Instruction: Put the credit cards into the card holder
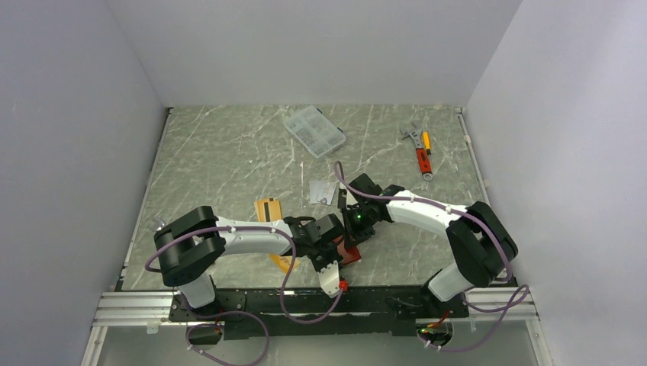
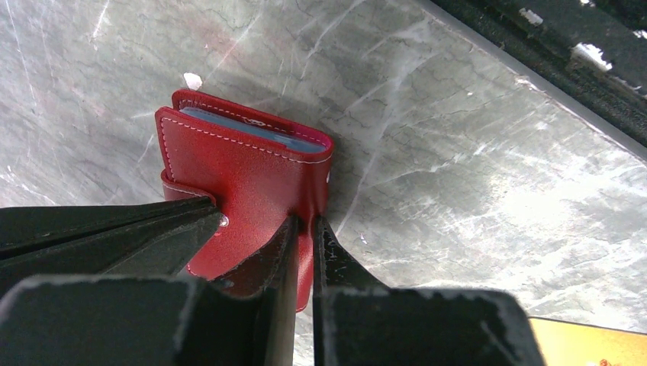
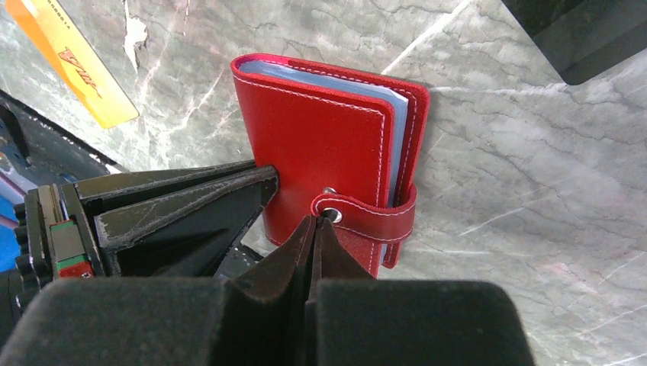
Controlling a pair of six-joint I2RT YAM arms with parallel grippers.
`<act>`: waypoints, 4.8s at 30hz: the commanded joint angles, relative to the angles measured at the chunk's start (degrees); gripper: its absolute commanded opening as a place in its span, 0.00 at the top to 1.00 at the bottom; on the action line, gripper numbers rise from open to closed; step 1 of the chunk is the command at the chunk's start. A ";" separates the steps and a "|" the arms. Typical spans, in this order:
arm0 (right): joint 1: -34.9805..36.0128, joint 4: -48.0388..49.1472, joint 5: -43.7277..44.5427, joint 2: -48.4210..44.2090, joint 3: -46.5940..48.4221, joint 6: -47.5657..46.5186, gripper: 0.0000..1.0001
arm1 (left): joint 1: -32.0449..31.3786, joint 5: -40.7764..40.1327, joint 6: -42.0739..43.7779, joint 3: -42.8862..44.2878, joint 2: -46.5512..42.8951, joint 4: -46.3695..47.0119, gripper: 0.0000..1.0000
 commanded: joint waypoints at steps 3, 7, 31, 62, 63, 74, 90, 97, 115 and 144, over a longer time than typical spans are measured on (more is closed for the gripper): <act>-1.52 4.99 -2.29 -0.50 -1.53 0.30 1.00 | -0.53 2.65 -0.55 -1.50 5.22 -4.46 0.95; -1.56 5.74 -2.26 -0.06 -1.45 0.56 1.00 | -0.55 2.74 -0.66 -1.41 5.31 -4.66 0.96; -4.05 7.34 -0.48 -2.16 -2.25 1.68 1.00 | -0.59 2.96 -0.75 -1.32 5.67 -4.87 0.96; -2.85 3.37 0.08 3.00 -2.24 -0.12 1.00 | -0.58 2.83 -1.09 -1.11 6.01 -4.85 0.97; -2.69 3.28 0.18 3.15 -2.13 -0.04 1.00 | -0.58 2.89 -1.07 -0.99 6.08 -5.00 0.97; -1.34 1.96 3.81 3.86 -1.86 1.11 1.00 | -0.58 3.00 -1.36 -0.92 5.92 -5.23 0.97; 1.47 2.45 11.41 3.95 -4.67 6.60 1.00 | -0.58 2.70 -1.71 0.37 5.98 -5.91 0.97; 2.45 1.86 13.47 4.39 -5.79 7.70 1.00 | -0.41 2.53 -1.62 0.79 6.10 -6.33 0.98; 2.79 -1.37 14.39 10.37 -3.01 7.71 1.00 | -0.16 2.30 -2.63 1.28 5.93 -5.69 0.96; 1.95 -4.95 18.60 21.45 -0.64 8.75 1.00 | 5.05 3.06 -5.98 4.40 3.03 -6.87 0.67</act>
